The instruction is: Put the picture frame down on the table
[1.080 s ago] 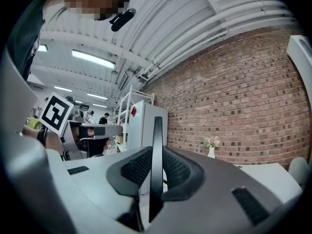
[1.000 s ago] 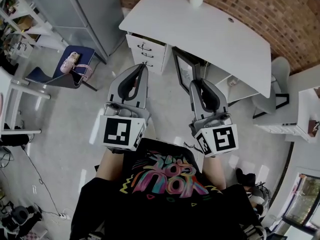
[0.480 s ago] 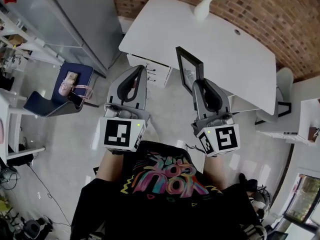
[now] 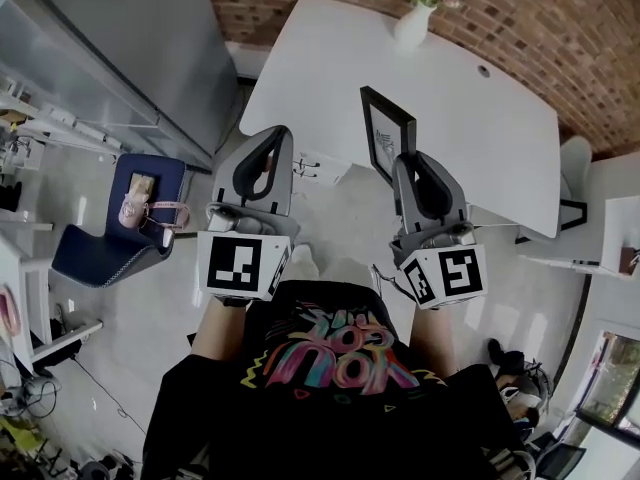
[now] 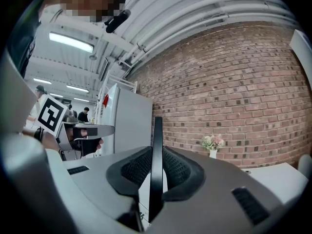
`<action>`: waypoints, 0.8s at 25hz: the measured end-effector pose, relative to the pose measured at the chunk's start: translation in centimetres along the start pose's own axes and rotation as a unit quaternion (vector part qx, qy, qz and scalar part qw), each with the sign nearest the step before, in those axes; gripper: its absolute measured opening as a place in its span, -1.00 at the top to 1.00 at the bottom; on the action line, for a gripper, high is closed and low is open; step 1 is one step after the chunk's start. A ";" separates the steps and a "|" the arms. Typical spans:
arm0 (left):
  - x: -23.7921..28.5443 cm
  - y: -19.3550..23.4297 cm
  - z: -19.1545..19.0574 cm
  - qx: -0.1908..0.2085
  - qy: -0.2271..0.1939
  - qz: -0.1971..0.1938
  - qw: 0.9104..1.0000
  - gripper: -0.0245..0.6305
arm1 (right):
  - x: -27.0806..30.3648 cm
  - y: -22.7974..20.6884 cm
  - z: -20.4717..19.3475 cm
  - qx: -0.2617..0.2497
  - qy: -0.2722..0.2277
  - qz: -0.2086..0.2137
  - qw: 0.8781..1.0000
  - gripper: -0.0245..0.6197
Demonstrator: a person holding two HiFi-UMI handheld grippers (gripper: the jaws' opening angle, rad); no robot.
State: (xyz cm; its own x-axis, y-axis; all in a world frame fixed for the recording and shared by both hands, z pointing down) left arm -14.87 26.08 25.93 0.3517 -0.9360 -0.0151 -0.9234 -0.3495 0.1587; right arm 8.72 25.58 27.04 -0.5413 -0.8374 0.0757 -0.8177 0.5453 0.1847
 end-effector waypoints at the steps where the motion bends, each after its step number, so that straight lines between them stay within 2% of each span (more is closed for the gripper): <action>1: 0.6 0.7 0.0 -0.002 0.002 -0.002 1.000 0.85 | 0.8 -0.1 0.0 0.001 0.004 -0.003 1.000 0.65; 12: 6.6 3.4 -1.5 -0.021 0.007 -0.005 1.000 0.85 | 5.9 -3.6 -1.6 -0.002 0.026 -0.014 1.000 0.65; 20: 16.1 6.2 -1.7 -0.018 0.007 0.005 1.000 0.85 | 14.1 -9.7 -3.3 0.004 0.036 -0.003 0.999 0.65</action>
State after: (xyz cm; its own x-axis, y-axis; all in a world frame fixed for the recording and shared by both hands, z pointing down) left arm -14.63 8.89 28.35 0.3445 -0.9388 0.0013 -0.9210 -0.3378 0.1940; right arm 9.63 8.37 29.57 -0.5218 -0.8408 0.1445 -0.8221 0.5408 0.1780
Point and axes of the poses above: the fingertips, and each gripper's own axes: x forward along the fingers, y to its left, z out of its top, the point moved 9 cm from there along -x, backward along the fingers, and after that the axes turned 9 degrees about -x, right-handed, at the moved point
